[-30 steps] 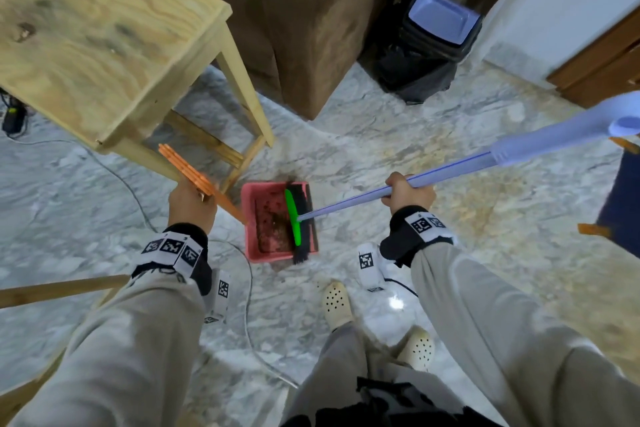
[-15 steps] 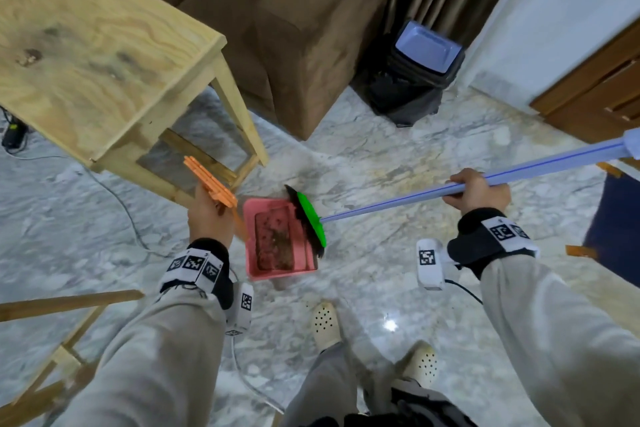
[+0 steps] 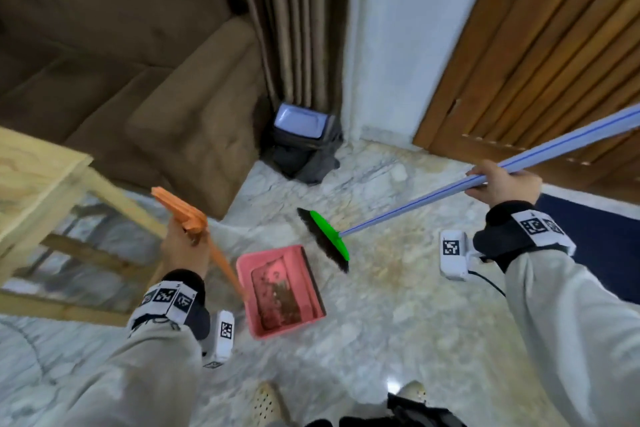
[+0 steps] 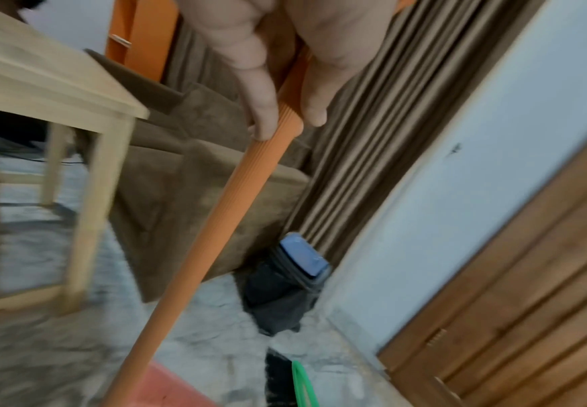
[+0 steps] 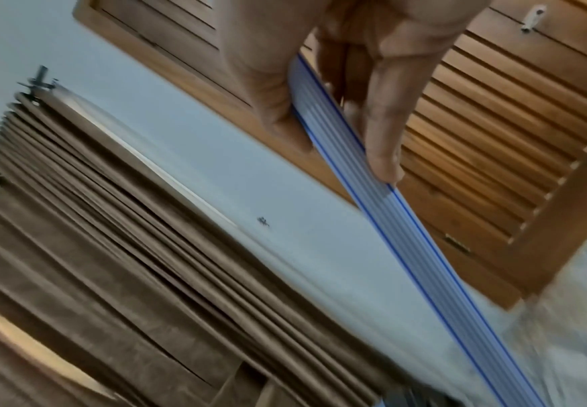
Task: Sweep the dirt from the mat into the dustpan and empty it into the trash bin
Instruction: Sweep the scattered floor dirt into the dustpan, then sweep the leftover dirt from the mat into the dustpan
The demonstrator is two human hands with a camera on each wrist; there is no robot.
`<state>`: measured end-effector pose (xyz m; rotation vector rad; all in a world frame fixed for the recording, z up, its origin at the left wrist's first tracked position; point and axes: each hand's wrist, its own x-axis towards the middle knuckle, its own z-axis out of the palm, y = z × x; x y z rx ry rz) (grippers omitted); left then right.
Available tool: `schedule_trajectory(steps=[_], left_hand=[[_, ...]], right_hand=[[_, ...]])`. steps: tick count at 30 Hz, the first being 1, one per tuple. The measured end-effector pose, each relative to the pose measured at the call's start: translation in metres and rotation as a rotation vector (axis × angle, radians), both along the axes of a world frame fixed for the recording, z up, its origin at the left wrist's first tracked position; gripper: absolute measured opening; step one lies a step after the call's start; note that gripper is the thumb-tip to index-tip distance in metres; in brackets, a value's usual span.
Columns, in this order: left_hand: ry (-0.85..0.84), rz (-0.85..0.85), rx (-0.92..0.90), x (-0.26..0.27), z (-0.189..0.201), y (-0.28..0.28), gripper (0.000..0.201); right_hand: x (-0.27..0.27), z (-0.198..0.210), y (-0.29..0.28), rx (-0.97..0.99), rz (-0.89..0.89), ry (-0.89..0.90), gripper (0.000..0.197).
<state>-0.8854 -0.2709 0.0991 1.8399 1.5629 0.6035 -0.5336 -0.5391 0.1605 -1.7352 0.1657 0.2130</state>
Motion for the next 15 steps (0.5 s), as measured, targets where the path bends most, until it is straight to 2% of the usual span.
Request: schedule_trajectory(steps=[1, 5, 8, 15], left_hand=[[-0.004, -0.024, 0.003, 0.024, 0.008, -0.015, 0.028], [-0.060, -0.098, 0.023, 0.133, 0.029, -0.081, 0.029], [-0.051, -0.165, -0.005, 0.218, 0.041, -0.131, 0.029], [-0.044, -0.419, -0.015, 0.410, 0.042, -0.233, 0.026]], right_hand=[[0.019, 0.008, -0.021, -0.015, 0.016, -0.053, 0.008], [0.090, 0.031, -0.115, -0.085, 0.068, -0.242, 0.011], [0.133, 0.041, -0.189, -0.147, 0.072, -0.368, 0.003], [0.216, 0.036, -0.350, -0.192, -0.035, -0.470, 0.029]])
